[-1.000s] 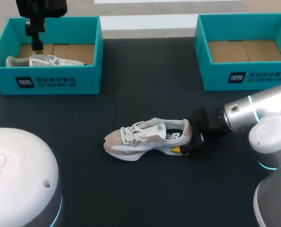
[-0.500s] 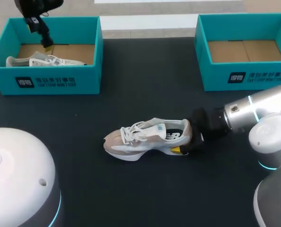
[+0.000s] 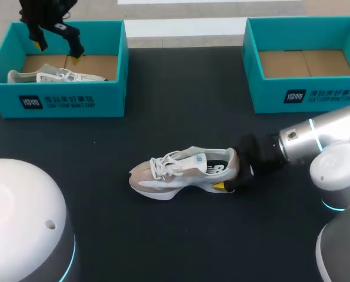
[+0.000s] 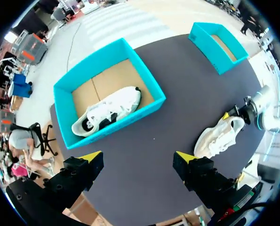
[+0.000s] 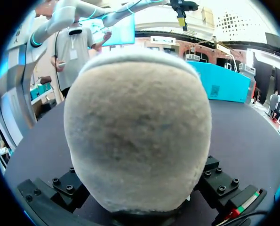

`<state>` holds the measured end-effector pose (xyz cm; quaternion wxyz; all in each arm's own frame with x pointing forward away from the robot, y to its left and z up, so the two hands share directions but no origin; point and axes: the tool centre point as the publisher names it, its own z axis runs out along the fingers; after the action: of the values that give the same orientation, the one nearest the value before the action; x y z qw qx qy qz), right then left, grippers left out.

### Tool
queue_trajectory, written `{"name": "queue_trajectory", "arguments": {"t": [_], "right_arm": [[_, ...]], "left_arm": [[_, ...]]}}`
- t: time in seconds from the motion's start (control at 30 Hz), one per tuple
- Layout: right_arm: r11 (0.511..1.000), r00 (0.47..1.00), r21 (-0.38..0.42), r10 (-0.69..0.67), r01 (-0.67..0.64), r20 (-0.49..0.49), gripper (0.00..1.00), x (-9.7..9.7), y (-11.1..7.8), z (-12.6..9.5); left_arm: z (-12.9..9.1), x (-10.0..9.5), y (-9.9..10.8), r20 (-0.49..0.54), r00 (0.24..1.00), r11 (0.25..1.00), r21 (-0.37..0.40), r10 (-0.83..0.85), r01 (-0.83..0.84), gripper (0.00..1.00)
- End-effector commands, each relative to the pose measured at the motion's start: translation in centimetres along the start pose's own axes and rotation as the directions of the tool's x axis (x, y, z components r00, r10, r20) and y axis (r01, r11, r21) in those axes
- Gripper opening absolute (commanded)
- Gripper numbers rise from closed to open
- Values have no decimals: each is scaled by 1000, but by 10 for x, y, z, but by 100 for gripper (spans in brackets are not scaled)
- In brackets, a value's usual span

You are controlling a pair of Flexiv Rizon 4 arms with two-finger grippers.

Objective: Take the shoe out of the shoebox, open the shoe tongue, remove and reinsert the insole, then place the shoe into the shoebox

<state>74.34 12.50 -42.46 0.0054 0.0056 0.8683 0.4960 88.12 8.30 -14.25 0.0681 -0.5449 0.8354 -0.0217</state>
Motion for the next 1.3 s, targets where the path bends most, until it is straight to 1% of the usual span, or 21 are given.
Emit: {"name": "queue_trajectory", "arguments": {"t": [0.03,0.07,0.1,0.13,0.17,0.2,0.23,0.27,0.3,0.33,0.37,0.47,0.6,0.7,0.8,0.9,1.03,1.2,1.3], "right_arm": [[1000,1000,5,1,-1,1,0,-3,-1,5],[1000,1000,5,1,-1,1,0,-3,-1,5],[1000,1000,5,1,-1,1,0,-3,-1,5],[1000,1000,5,1,-1,1,0,-3,-1,5],[1000,1000,5,1,-1,1,0,-3,-1,5],[1000,1000,5,1,-1,1,0,-3,-1,5],[1000,1000,5,1,-1,1,0,-3,-1,5],[1000,1000,5,1,-1,1,0,-3,-1,5],[1000,1000,5,1,-1,1,0,-3,-1,5],[1000,1000,5,1,-1,1,0,-3,-1,5],[1000,1000,5,1,-1,1,0,-3,-1,5],[1000,1000,5,1,-1,1,0,-3,-1,5],[1000,1000,5,1,-1,1,0,-3,-1,5],[1000,1000,5,1,-1,1,0,-3,-1,5],[1000,1000,5,1,-1,1,0,-3,-1,5],[1000,1000,5,1,-1,1,0,-3,-1,5],[1000,1000,5,1,-1,1,0,-3,-1,5],[1000,1000,5,1,-1,1,0,-3,-1,5],[1000,1000,5,1,-1,1,0,-3,-1,5]], "left_arm": [[0,22,4,1,965,965,2,-261,261,100],[2,31,5,46,957,958,22,-287,286,100],[2,39,8,49,955,956,15,-292,292,100],[3,44,8,49,950,951,-8,-309,310,100],[6,52,8,50,947,948,-9,-316,317,100],[7,57,8,40,947,947,-28,-319,320,100],[10,66,9,36,955,954,-48,-294,296,100],[11,71,10,25,954,953,-50,-297,298,100],[12,80,10,9,956,953,-71,-294,294,100],[13,86,11,6,959,956,-73,-284,284,100],[14,92,12,0,954,951,-72,-300,300,100],[14,119,18,-5,956,954,-64,-294,293,100],[16,143,20,-10,956,953,-74,-294,293,100],[19,161,22,0,956,954,-62,-295,294,100],[24,181,20,15,951,950,-46,-310,310,100],[31,198,16,31,940,938,-55,-341,342,100],[36,221,17,38,945,944,-53,-324,326,100],[44,247,11,40,950,949,-51,-309,311,100],[52,264,9,64,945,945,-42,-322,325,100]]}}
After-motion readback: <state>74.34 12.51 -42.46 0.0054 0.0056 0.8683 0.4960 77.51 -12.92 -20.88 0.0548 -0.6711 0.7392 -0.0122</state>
